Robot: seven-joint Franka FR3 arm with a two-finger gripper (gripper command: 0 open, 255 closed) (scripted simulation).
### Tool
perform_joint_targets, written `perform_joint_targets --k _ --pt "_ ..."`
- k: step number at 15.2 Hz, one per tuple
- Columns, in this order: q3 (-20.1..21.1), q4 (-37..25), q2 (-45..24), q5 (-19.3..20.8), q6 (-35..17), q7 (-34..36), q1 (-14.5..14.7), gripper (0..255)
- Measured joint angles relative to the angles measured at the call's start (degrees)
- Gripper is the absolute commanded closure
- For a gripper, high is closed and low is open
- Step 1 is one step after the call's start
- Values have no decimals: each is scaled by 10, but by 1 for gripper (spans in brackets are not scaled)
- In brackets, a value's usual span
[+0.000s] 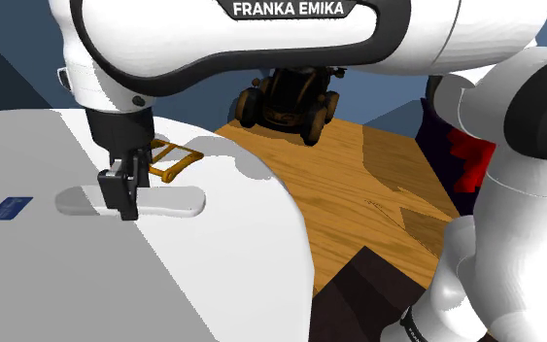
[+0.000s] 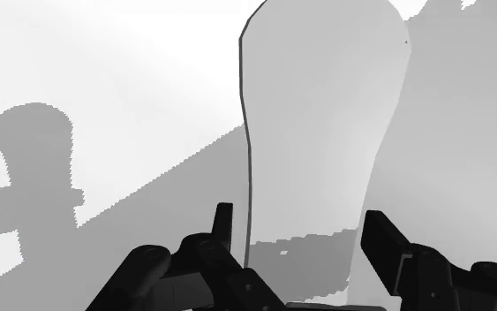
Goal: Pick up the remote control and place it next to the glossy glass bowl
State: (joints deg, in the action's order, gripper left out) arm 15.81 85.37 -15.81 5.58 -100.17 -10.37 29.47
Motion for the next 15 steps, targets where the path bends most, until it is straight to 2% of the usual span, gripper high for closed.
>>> perform_joint_targets --k 6,15 --pt "13 -151 -105 31 52 60 60 255" --pt "12 -89 -110 33 -13 68 59 255"
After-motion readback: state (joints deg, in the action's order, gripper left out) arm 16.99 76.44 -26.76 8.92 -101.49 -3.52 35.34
